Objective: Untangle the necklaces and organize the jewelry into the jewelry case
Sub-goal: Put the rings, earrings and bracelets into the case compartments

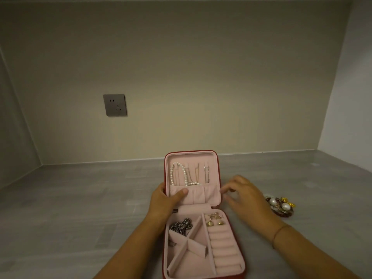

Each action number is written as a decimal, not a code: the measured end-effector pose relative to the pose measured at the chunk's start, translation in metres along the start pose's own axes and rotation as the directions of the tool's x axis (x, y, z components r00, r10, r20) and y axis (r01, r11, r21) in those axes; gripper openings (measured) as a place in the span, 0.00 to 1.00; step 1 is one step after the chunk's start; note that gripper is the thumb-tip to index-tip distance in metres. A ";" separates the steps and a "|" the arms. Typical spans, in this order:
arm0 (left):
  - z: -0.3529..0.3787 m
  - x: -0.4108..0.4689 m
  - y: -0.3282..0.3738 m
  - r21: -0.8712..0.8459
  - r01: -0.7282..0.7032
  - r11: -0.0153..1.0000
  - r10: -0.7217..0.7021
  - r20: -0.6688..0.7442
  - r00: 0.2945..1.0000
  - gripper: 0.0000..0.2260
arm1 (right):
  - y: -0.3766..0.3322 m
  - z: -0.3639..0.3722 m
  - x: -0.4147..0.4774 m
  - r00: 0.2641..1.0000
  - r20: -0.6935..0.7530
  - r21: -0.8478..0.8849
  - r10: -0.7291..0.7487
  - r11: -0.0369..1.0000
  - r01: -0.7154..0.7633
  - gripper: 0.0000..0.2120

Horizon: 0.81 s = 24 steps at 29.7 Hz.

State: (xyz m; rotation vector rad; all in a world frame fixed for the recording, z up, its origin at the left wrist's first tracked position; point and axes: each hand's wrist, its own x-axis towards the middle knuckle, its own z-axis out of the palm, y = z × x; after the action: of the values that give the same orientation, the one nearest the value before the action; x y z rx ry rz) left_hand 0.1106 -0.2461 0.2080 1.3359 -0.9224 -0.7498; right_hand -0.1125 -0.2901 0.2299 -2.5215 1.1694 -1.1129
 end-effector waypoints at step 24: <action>-0.010 -0.019 0.009 -0.141 0.209 0.968 -0.194 0.115 0.974 0.19 | 0.070 -0.071 -0.038 0.881 -0.003 0.345 0.474 0.827 -0.444 0.07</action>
State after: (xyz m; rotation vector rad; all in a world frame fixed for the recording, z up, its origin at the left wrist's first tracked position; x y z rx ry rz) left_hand 0.1101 -0.2238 0.2144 1.2776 -0.7976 -1.0323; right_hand -0.2187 -0.2997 0.2300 -1.8177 1.3754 -1.1749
